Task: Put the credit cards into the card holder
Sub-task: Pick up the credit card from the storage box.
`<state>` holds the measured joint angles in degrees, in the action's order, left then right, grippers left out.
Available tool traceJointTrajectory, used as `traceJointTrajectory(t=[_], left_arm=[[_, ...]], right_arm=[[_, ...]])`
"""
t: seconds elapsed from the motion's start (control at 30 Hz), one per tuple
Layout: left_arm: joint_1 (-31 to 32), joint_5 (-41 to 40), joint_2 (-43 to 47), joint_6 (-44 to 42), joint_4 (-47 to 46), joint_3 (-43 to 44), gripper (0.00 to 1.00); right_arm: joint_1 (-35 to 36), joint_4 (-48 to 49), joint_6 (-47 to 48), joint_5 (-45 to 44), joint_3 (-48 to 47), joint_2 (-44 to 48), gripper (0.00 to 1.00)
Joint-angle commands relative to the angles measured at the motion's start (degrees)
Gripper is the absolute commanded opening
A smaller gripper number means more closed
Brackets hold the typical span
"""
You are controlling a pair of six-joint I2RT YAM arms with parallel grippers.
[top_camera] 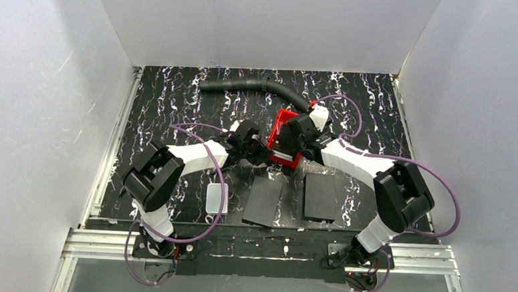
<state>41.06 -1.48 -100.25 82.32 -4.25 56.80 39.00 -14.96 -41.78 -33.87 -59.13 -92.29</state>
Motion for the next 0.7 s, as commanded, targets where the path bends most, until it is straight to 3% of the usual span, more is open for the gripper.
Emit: traceJointTrajectory(t=[0.0, 0.67], left_arm=[[0.16, -1.78, 0.1, -0.42, 0.18, 0.3, 0.27], [-0.39, 1.43, -1.88, 1.2, -2.6, 0.27, 0.04]], right_arm=[[0.17, -5.96, 0.84, 1.61, 2.38, -0.25, 0.01], [0.14, -6.57, 0.98, 1.43, 2.19, -0.33, 0.01]])
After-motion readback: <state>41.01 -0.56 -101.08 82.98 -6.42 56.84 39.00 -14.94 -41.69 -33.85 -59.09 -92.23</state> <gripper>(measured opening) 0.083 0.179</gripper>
